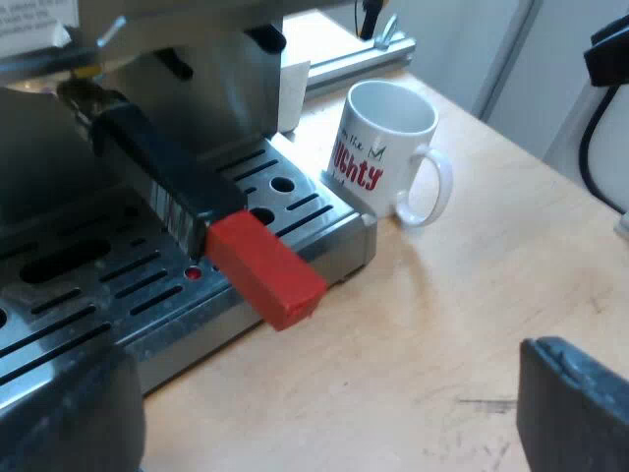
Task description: Remove mug from coffee machine
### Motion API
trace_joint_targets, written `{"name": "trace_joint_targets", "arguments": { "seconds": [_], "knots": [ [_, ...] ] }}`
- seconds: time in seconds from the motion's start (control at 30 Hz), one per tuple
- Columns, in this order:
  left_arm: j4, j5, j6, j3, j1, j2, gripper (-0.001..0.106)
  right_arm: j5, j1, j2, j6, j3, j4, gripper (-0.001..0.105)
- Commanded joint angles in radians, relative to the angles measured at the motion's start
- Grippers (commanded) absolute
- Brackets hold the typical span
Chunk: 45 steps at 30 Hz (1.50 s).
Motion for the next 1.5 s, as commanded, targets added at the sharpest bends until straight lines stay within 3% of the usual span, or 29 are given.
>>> {"name": "trace_joint_targets", "arguments": {
  "seconds": [0.03,0.17,0.33,0.53,0.6,0.8,0.9,0.97,1.23,1.5],
  "knots": [
    [-0.002,0.042,-0.019,-0.032,-0.002,-0.004,0.078,-0.031,-0.001,-0.010,0.002,-0.049,-0.013,0.045],
    [-0.030,0.037,-0.026,-0.057,0.009,0.002,0.078,-0.066,-0.001,-0.007,0.023,-0.093,-0.022,0.049],
    [-0.032,0.039,-0.050,-0.096,0.089,0.077,0.078,-0.076,-0.001,-0.003,0.035,-0.104,-0.021,0.050],
    [-0.032,0.085,-0.050,-0.155,0.231,0.184,0.078,-0.066,-0.001,0.047,0.052,-0.104,-0.019,0.050],
    [-0.032,0.112,-0.040,-0.195,0.354,0.239,0.078,-0.056,-0.018,0.085,0.097,-0.104,-0.040,0.050],
    [-0.026,0.095,-0.005,-0.226,0.446,0.245,0.078,-0.063,-0.152,0.132,0.114,-0.104,-0.050,0.050],
    [-0.018,0.081,0.005,-0.227,0.463,0.245,0.078,-0.092,-0.224,0.133,0.097,-0.104,-0.050,0.050],
    [0.008,0.048,0.011,-0.227,0.494,0.245,0.078,-0.128,-0.312,0.133,0.025,-0.104,-0.039,0.050],
    [0.025,0.037,0.080,-0.227,0.507,0.245,0.078,-0.121,-0.467,0.126,-0.079,-0.104,0.018,0.050],
    [0.062,0.005,0.082,-0.227,0.507,0.245,0.078,-0.097,-0.579,0.084,-0.155,-0.104,0.017,0.050]
  ]
}}
